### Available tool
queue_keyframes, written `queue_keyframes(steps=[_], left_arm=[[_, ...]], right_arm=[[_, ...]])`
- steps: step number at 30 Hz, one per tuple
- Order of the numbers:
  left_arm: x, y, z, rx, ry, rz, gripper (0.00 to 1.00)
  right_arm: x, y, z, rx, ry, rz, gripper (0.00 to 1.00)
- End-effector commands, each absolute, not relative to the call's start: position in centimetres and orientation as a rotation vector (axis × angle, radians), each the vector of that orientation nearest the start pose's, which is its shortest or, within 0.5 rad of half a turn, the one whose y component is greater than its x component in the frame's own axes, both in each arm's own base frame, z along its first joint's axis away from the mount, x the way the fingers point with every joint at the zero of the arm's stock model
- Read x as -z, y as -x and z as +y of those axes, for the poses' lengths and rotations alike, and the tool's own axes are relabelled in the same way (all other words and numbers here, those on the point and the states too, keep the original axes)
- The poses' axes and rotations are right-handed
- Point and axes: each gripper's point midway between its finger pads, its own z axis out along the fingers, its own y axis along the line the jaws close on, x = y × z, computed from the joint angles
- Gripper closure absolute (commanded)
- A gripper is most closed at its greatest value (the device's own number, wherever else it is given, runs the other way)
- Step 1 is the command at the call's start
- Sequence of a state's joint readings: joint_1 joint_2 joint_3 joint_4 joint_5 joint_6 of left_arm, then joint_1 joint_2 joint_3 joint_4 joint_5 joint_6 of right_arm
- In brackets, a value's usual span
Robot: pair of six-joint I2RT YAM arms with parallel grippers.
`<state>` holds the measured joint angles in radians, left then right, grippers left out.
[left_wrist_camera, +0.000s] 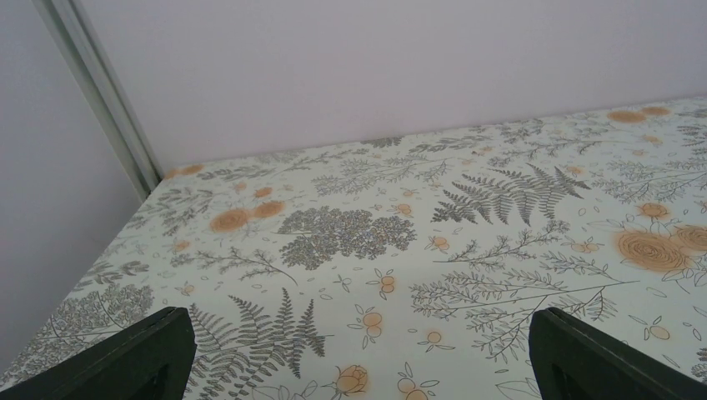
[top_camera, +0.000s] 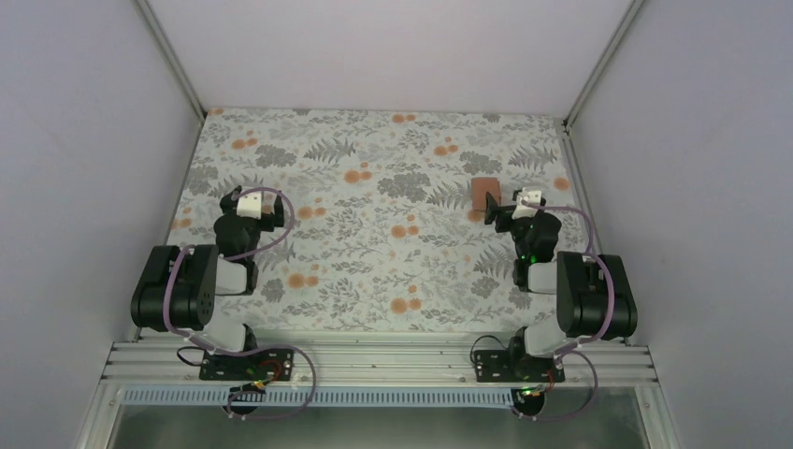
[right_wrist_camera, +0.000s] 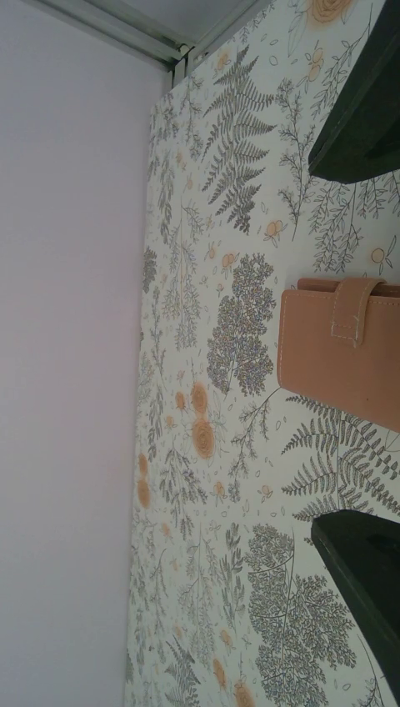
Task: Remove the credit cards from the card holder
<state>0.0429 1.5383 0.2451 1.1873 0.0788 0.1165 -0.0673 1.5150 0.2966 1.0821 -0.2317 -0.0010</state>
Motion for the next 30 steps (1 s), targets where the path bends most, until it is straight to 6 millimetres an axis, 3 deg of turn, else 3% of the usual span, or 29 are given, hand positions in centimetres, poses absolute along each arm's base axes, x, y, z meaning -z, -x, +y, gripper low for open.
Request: queue_keyframes(steps=[1,13,16,20,23,26,30], left_arm=[[-13.9,-38.4,0.3,-0.053,-0.115,1.646,0.0],[-13.9,-38.4,0.2,-0.053,-0.117,1.645,0.0],[-13.9,-38.4,0.3,-0.054,-0.115,1.646,0.0],[-14.0,-38.3,0.3,-0.053,-0.114,1.641,0.0],[-14.0,-38.5,0.4,-0.047,-0.107,1.655,0.0],[-15.5,-40.1,0.8,-0.015,-0.095,1.714,0.0],[-18.1,-41.6,0.4,0.001,-0.16,1.737,0.0]], right_arm=[[-14.5,-39.3,1.4,-0.135,0.115,1.669,0.01],[-14.6,-39.3,1.4,-0.136,0.119,1.665,0.01],[-15.4,-40.2,0.4,-0.146,0.063,1.691,0.01],[-18.4,-39.4,-2.0,-0.149,-0.042,1.651,0.01],[-21.4,-38.7,-2.0,-0.193,-0.073,1.611,0.01],[-23.7,-39.9,-2.2,-0.22,-0.107,1.68,0.01],[-23.2,-41.0,-2.6,-0.237,-0.175,1.884,0.01]])
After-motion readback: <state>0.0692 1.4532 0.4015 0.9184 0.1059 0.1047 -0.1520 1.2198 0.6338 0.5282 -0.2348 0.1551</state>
